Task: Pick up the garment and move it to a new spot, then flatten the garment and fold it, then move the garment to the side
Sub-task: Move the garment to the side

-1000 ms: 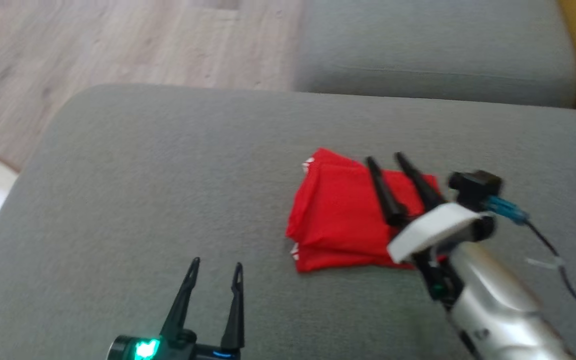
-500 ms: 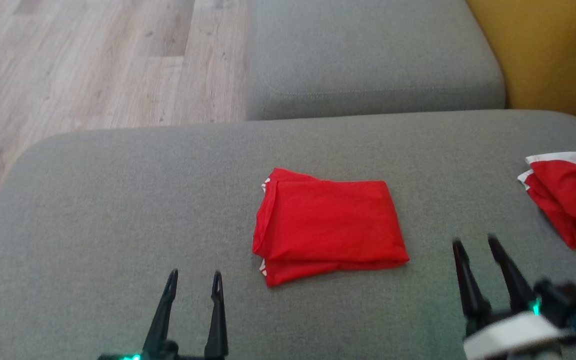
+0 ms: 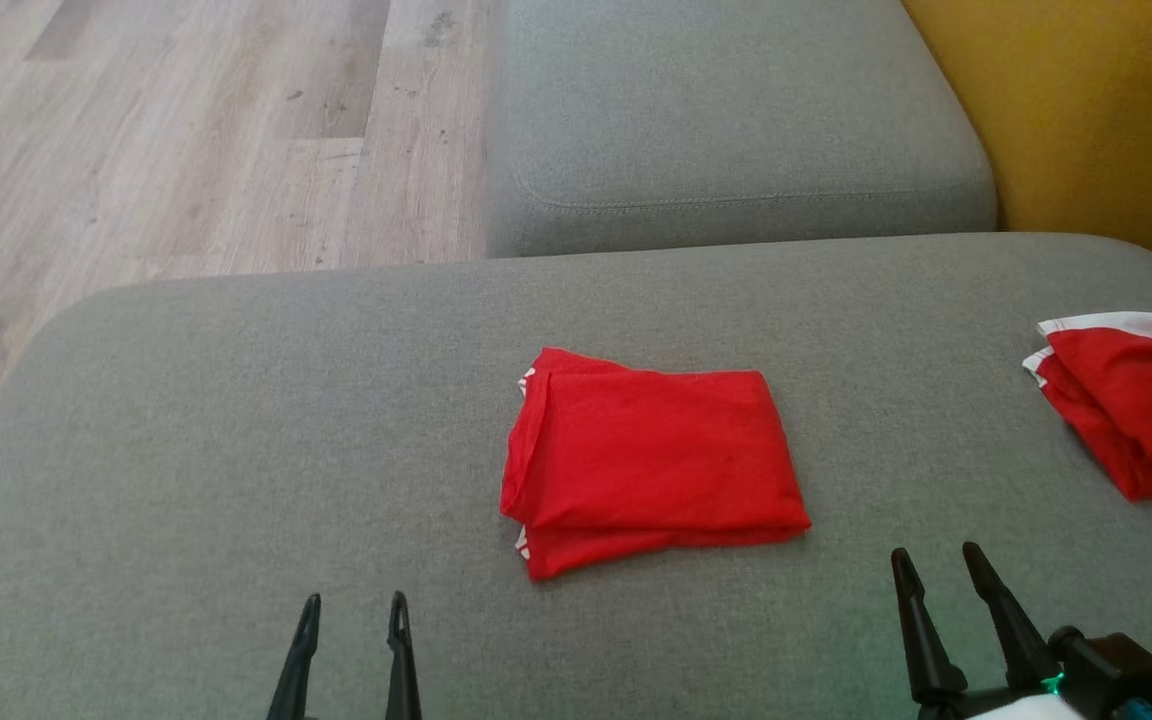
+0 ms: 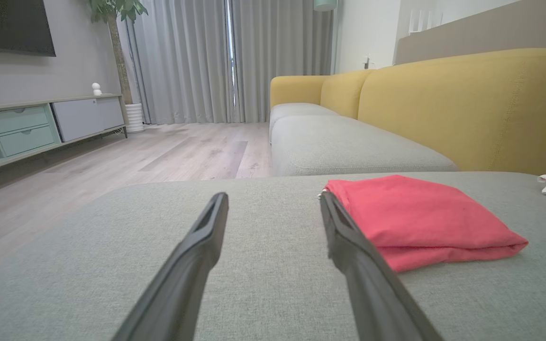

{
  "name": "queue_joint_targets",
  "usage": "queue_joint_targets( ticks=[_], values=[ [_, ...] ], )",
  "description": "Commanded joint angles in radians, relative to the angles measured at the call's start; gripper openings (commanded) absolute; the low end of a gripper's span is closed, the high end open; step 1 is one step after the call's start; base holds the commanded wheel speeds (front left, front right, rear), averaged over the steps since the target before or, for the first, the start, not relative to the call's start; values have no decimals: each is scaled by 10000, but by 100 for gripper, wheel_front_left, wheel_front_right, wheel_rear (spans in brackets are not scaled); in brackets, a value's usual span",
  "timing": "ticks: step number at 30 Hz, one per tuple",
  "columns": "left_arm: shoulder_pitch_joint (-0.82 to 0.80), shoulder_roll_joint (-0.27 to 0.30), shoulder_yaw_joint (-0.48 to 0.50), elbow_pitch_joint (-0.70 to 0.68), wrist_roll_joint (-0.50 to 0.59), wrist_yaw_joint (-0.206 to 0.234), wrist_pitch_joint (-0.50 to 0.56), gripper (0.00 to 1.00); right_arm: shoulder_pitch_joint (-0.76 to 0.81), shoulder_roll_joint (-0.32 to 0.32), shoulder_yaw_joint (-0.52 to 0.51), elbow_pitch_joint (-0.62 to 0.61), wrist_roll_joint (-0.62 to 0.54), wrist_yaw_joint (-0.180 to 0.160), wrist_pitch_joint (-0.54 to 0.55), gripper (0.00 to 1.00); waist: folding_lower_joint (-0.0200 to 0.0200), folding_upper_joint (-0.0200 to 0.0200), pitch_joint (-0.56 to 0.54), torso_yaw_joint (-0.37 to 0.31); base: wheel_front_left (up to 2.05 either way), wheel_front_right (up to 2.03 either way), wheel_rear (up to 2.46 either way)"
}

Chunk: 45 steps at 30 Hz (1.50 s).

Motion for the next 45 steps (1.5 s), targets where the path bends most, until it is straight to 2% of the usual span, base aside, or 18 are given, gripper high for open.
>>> queue_joint_targets(
  ticks=[1, 32, 45],
  values=[
    [-332, -135, 367, -268, -73, 40, -51, 100, -360, -67, 128, -376, -115, -9, -108, 100, 1, 0, -12, 4, 0, 0, 0],
    [-126, -139, 325, -285, -191, 115, -51, 100, -175, -121, 259, -346, -215, -9, -108, 100, 1, 0, -225, 80, 0, 0, 0],
    [-291, -139, 157, -456, -107, 140, -51, 100, -316, -198, 233, -317, -174, -9, -109, 100, 1, 0, 367, 312, 0, 0, 0]
  ],
)
